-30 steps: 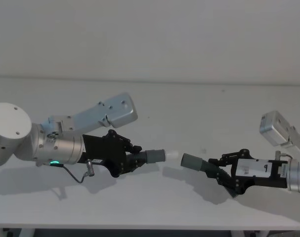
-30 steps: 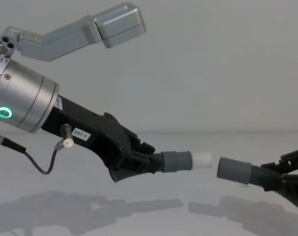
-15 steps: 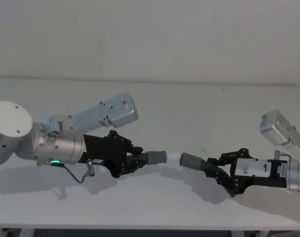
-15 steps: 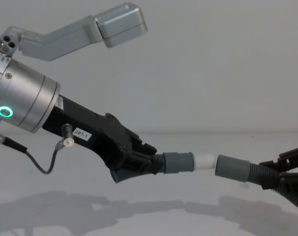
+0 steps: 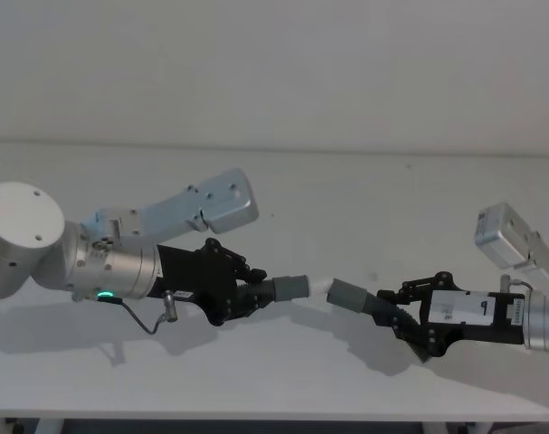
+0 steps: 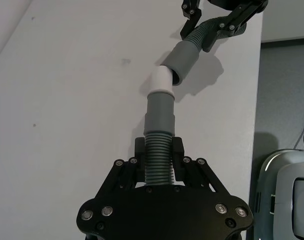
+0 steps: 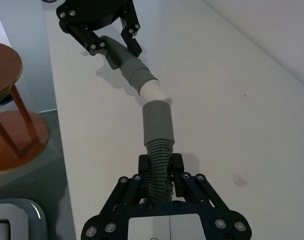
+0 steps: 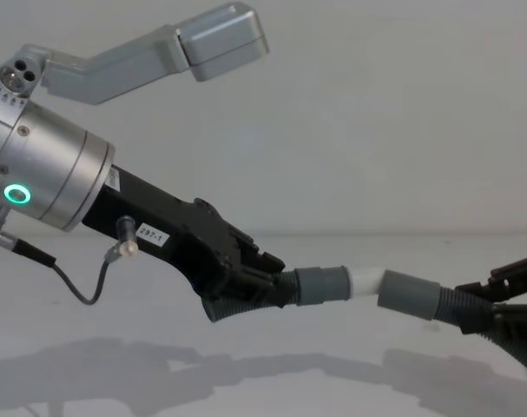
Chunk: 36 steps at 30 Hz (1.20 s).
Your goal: Use both hands to pick up one end of the pipe from the table, align the ends, and insert them.
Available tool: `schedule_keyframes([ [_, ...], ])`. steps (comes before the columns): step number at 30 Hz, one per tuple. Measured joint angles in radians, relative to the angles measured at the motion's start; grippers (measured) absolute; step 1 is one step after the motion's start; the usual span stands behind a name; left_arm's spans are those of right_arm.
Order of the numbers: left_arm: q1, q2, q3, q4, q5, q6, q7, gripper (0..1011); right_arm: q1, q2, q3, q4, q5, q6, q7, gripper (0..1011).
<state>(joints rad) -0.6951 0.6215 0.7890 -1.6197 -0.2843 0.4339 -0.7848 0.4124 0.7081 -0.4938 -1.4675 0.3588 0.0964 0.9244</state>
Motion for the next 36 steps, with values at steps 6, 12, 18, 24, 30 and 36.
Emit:
schedule_keyframes([
  [6,-0.009,0.000,0.011,0.001,0.000,-0.002,-0.005,301,0.000,0.004,-0.001,-0.008,0.008,-0.003,-0.002,273],
  [12,-0.017,0.002,0.019,0.001,-0.001,-0.002,-0.012,300,-0.003,0.006,0.000,-0.013,0.019,-0.004,-0.005,273],
  [18,-0.023,0.007,0.026,-0.002,-0.007,-0.003,-0.018,300,-0.003,0.009,0.001,-0.016,0.027,-0.004,-0.010,273],
  [24,-0.026,0.013,0.030,-0.007,-0.014,-0.005,-0.023,301,0.000,0.012,-0.002,-0.017,0.034,-0.004,-0.011,273],
  [30,-0.027,0.019,0.033,-0.011,-0.022,-0.006,-0.026,300,0.005,0.014,-0.007,-0.016,0.038,-0.003,-0.010,271],
  [36,-0.029,0.026,0.037,-0.016,-0.031,-0.007,-0.032,300,0.013,0.015,-0.014,-0.011,0.041,-0.003,-0.008,273],
])
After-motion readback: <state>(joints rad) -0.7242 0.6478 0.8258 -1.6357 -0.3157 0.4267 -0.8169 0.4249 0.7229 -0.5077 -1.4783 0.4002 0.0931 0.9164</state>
